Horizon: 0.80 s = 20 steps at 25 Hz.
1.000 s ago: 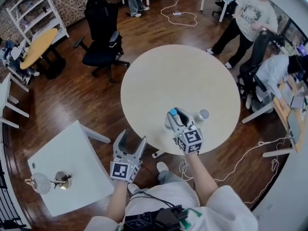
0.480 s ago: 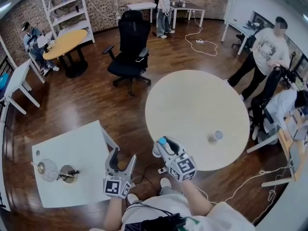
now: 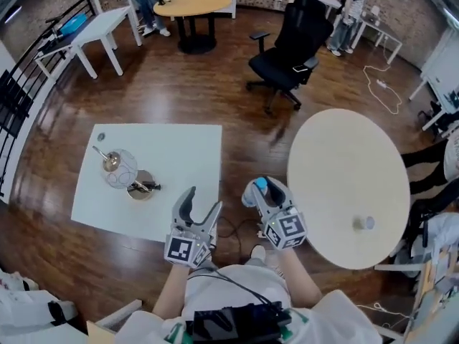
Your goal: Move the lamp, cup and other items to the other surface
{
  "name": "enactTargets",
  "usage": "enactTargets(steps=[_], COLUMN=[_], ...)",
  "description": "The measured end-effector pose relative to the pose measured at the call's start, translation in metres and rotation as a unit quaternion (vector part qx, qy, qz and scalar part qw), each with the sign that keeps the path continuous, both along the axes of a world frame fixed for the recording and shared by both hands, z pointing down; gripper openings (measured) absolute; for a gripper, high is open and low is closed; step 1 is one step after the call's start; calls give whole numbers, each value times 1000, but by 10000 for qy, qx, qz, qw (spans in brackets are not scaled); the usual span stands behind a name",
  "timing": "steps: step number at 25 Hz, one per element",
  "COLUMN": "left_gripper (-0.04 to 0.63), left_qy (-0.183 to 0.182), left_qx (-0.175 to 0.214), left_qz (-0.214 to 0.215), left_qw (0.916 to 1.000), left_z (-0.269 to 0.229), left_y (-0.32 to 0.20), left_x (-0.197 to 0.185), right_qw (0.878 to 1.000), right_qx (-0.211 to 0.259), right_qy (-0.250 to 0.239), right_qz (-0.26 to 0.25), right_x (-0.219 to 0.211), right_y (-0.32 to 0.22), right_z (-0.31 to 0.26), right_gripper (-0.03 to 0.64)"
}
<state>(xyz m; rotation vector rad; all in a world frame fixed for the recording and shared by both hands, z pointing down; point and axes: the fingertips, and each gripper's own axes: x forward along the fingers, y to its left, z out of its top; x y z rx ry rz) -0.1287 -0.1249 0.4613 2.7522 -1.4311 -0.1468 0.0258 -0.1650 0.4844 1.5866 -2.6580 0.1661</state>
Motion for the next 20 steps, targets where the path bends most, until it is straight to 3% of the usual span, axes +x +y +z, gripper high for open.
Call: enactTargets(steps=[6,14,20], left_gripper=[311,311,311], left_qy=[-101,-357,-381], left_qx=[-90,-308,-403], left_qz=[-890,-1739,-1984], left_qw=[9959,9836,9786], left_z=[16,52,65], left_y=[6,5,-3], left_x=[-98,-190,-221], right_qw=[9960,9811,9707], right_qx=[-105,-69,-211], right_qy=[157,376,653], right_qz=[-871,-1898,-2305], right_x=[-112,-242,-319], right_y=[-34,-92,-145], right_z=[30,69,99], right_gripper=[153,153,153])
